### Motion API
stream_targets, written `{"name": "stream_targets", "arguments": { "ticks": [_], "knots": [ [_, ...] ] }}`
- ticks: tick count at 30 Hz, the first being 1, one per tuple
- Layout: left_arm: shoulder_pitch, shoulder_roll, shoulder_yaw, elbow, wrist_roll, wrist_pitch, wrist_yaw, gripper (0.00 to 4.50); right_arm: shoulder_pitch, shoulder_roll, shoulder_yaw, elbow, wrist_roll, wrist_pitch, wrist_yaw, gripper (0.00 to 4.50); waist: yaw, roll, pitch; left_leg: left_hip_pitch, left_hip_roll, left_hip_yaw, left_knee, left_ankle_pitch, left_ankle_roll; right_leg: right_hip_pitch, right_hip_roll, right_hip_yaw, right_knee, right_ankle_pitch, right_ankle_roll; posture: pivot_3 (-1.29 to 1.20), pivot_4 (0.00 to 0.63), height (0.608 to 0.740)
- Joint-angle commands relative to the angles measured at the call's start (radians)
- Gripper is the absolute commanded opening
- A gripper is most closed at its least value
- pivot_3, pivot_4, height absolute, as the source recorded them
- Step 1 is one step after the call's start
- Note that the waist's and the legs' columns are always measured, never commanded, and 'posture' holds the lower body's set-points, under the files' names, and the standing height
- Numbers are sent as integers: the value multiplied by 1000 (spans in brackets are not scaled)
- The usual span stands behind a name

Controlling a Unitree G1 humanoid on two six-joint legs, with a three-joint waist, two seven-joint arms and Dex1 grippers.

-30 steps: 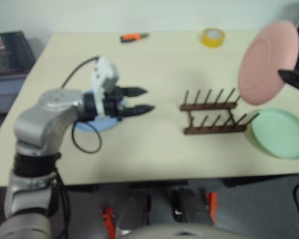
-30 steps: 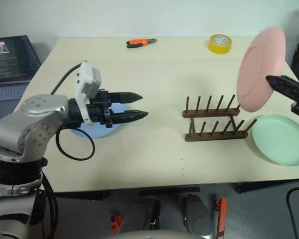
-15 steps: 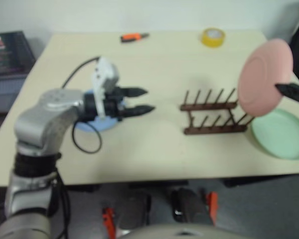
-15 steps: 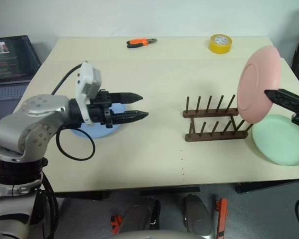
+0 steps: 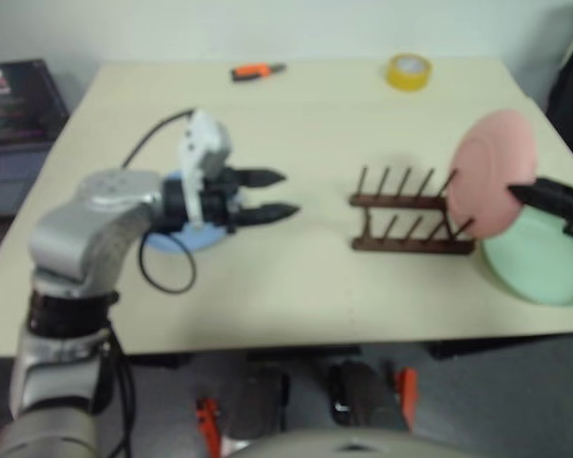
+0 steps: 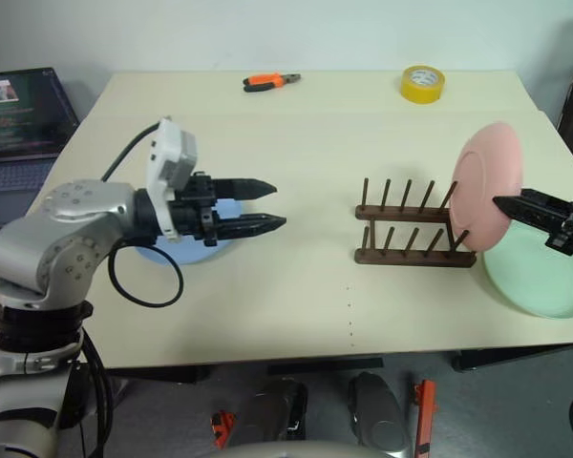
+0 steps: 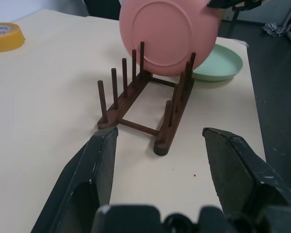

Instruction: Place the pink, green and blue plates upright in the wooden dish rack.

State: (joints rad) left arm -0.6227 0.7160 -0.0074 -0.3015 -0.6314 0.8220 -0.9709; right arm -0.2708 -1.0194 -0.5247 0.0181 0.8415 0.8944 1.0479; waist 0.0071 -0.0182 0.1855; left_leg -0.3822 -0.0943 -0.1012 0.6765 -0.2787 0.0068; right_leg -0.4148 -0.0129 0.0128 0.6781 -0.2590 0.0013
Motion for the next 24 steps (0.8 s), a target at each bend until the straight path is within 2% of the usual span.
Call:
{"name": "stream_targets", "arguments": {
  "ticks": [1, 4, 12, 15, 20, 24],
  "knots": [
    [-26, 5, 13, -14, -11, -6, 0, 3075, -27, -30, -1, 8, -30, -52, 18, 2833, 0, 0, 0, 0, 0, 0, 0, 0, 0, 0, 0, 0, 0, 0, 0, 0, 150, 740],
    [-26, 5, 12, -15, -11, -7, 0, 3075, -24, -55, 6, 26, -85, -100, 25, 3911, 1, 0, 0, 0, 0, 0, 0, 0, 0, 0, 0, 0, 0, 0, 0, 0, 150, 740],
    [-27, 16, 1, -13, -10, -18, -34, 3075, 34, -261, -74, 49, -224, -210, 135, 3911, 1, 0, 0, 0, 0, 0, -1, 0, 0, 0, 0, 0, -2, 0, 0, 0, 150, 740],
    [-25, 17, -14, -18, -6, -23, -54, 3075, 139, -329, -116, 29, -307, -239, 209, 3911, 4, 1, 0, 0, 0, 0, -1, 0, 0, 0, 0, -1, -2, 0, 0, 0, 150, 740],
    [-19, 18, -43, -40, -11, -21, -85, 3075, 383, -315, -142, -62, -423, -264, 277, 3911, 8, -1, 1, 0, 0, -1, -1, 0, 0, 2, 0, -1, -5, 0, 1, 0, 150, 740],
    [-14, 35, -59, -46, -1, -23, -108, 3075, 461, -281, -92, -113, -460, -275, 267, 3911, 7, 0, 1, 0, 0, 0, 0, 0, 0, 2, 0, 0, -5, 0, 1, 0, 150, 740]
  ]
}}
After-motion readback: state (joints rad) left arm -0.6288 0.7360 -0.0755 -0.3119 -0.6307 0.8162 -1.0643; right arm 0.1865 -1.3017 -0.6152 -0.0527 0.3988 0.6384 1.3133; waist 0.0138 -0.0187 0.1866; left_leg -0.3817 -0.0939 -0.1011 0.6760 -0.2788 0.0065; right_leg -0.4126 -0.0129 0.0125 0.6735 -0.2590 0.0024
